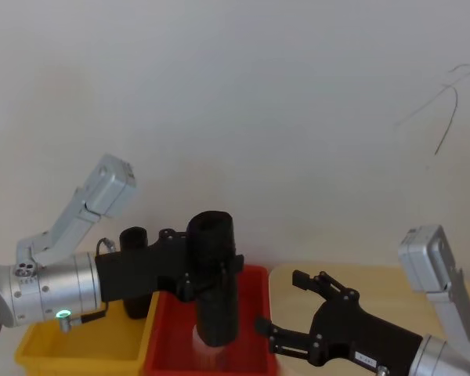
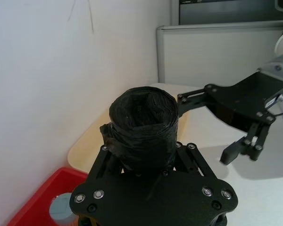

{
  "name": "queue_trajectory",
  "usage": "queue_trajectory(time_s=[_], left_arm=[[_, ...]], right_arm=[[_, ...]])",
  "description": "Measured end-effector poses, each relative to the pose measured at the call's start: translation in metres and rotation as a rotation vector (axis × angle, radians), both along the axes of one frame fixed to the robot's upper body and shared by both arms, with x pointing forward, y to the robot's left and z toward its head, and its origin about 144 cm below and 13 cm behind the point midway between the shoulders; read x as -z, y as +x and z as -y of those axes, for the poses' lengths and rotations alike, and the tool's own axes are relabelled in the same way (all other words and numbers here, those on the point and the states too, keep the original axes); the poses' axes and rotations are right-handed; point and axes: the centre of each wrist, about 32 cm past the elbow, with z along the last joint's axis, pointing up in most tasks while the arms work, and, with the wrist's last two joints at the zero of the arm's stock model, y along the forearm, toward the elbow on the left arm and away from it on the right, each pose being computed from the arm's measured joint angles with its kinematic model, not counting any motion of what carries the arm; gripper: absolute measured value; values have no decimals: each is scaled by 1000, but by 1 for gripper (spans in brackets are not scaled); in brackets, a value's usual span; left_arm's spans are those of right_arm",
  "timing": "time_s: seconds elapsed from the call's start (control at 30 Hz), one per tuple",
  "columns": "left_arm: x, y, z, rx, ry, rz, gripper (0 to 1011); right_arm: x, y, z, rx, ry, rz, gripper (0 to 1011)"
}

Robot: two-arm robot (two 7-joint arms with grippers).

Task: Pick up the garbage bag with the one hand and transfer it to the other hand.

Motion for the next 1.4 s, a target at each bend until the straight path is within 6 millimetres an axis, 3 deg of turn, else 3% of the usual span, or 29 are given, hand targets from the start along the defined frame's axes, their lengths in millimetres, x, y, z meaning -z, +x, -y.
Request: queue_trajectory(time_s=[0.53,1.4], left_arm=[[-6,0,5,54,2,5,383],[4,0,15,85,-2,-24,383]], right_arm=[[12,2,-8,-27,9,-24,1000],[20,15,-44,-116,62,-41,1000]])
